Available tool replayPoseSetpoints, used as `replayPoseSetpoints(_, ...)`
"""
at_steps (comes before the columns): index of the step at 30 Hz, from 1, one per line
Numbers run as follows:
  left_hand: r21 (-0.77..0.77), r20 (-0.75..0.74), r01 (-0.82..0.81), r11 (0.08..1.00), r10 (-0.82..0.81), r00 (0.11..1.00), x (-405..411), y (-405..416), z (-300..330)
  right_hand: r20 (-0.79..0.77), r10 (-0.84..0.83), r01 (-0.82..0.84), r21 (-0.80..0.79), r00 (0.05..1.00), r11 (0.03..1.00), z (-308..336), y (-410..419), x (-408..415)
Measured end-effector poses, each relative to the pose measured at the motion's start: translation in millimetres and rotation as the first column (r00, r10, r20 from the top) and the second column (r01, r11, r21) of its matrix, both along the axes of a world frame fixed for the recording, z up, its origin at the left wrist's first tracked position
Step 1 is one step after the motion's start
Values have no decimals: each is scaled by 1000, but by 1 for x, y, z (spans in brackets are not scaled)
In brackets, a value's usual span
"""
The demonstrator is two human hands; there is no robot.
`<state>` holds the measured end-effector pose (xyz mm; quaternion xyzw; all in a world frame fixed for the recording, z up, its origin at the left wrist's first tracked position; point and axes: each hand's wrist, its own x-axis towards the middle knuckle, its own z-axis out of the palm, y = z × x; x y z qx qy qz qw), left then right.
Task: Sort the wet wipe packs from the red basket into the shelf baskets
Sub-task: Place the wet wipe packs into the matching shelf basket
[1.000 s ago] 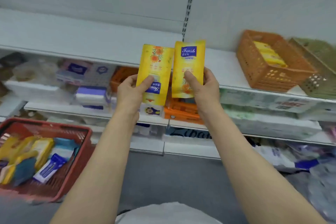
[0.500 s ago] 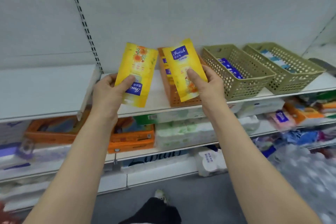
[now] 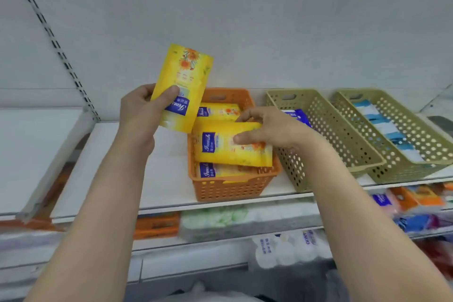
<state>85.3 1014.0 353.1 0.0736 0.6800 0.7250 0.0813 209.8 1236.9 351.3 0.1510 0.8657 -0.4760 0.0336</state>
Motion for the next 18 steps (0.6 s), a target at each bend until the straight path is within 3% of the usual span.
replayPoseSetpoints(3,-62,5,12,998,-12,1000,-11,2,-2,161,197,-216,106,967,971,-5,-3,-15)
replayPoseSetpoints(9,-158,64,26,987,-16,998,-8,-5,-12,319,324,-406,237,891,883,-4,5,-33)
replayPoseSetpoints(12,-178,68,-6,984,19,997,-10,-6,-13,379,349,-504,477,857,720,-7,-12,-34)
replayPoseSetpoints(15,-205,77,-14,979,30,997,-11,-4,-14,356,337,-491,636,871,596,-8,-19,-32)
replayPoseSetpoints(16,-219,82,-10,976,29,996,-10,-3,-15,318,336,-462,640,887,613,-4,-17,-32)
replayPoseSetpoints(18,-263,89,20,965,3,996,-8,-3,-14,88,306,-301,561,948,771,9,-8,-36)
